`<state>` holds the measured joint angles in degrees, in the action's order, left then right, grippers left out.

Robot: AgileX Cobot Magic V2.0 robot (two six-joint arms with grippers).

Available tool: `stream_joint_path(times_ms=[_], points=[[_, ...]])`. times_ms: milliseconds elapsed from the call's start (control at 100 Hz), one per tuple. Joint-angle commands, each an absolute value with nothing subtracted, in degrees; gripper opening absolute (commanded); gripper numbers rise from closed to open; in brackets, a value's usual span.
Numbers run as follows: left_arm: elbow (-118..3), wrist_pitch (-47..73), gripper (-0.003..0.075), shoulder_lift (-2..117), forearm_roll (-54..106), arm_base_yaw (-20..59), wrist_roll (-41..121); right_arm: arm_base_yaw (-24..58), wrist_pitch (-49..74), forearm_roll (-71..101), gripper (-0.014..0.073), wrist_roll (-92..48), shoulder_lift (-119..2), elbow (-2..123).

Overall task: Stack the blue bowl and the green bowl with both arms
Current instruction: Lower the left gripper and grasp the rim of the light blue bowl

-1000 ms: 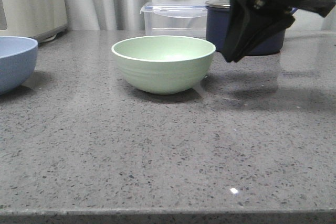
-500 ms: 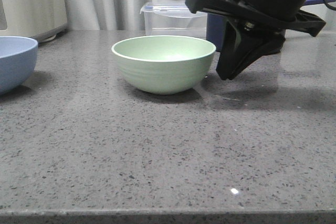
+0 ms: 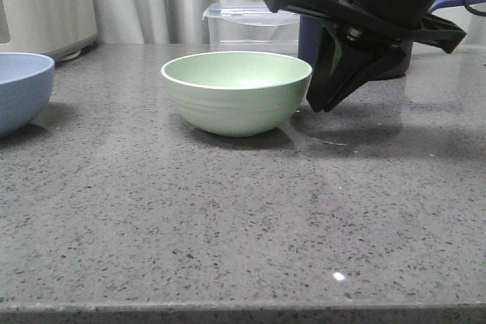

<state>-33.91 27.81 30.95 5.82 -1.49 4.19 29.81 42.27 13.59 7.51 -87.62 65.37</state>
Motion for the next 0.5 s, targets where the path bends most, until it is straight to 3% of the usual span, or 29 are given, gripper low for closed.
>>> stream_joint_path(times_ms=[0,490], points=[[-37.9,27.0,0.0406,33.4,6.4,-1.5,3.6,29.8,40.1,14.4,0.0053,6.9,-85.7,66.8],[-56.3,45.8,0.0405,60.8,6.1,-1.5,-3.7,29.8,40.2,14.4,0.0053,6.9,-85.7,66.8]])
